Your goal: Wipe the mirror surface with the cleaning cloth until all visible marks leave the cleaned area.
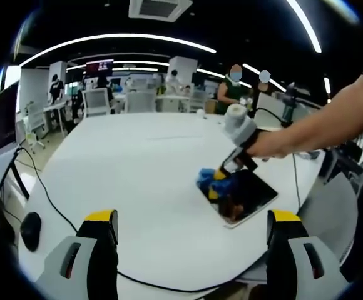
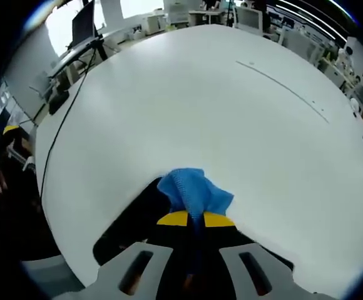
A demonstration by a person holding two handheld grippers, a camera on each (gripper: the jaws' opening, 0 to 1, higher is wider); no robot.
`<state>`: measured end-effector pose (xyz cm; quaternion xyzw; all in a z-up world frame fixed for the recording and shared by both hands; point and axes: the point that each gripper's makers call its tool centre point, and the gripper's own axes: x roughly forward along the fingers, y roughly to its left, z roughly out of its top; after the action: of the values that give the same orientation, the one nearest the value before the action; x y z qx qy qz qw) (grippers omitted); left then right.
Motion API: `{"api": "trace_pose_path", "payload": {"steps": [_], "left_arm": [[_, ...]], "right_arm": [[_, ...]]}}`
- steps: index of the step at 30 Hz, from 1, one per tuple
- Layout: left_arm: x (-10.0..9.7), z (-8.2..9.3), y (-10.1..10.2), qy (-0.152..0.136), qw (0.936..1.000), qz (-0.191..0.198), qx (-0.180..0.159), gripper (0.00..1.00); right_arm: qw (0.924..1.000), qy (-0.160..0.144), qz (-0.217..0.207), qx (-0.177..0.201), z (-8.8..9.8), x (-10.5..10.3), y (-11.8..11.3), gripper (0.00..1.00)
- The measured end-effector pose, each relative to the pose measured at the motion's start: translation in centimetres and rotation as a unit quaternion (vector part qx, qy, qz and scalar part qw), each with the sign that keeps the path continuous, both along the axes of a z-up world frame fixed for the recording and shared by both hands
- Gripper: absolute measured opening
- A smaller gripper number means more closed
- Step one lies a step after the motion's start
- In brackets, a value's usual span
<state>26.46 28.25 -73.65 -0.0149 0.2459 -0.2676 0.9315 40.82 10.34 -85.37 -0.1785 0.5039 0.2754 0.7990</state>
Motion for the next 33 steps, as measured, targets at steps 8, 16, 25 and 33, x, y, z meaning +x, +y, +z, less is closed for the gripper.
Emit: {"api": "trace_pose_path", "payload": {"steps": [8,16,25,33], "left_arm": [[-0.3,0.1,0.1,-0.002,1.0000,0.000,0.000,0.99],[-0.4,0.1,0.3,-0.008,0.9999,-0.003,0.006,0.99],[-0.7,0.7,0.2,-0.023,0.9996,0.012,0.012,0.99],[-1.8,0.2,-0.6,-0.017,0.9998,0.011,0.007,0.99]], "right_arm": [[1.0000,0.000,0.000,-0.004,0.0,-1.1,-0.2,0.01],[0.9999,-0.007,0.006,-0.008,0.1,-2.1,-0.1,0.00],[0.9999,-0.003,0.010,-0.004,0.1,-4.2,-0.2,0.01],[0.9999,0.000,0.017,-0.001,0.0,-5.6,-0.1,0.01]]}}
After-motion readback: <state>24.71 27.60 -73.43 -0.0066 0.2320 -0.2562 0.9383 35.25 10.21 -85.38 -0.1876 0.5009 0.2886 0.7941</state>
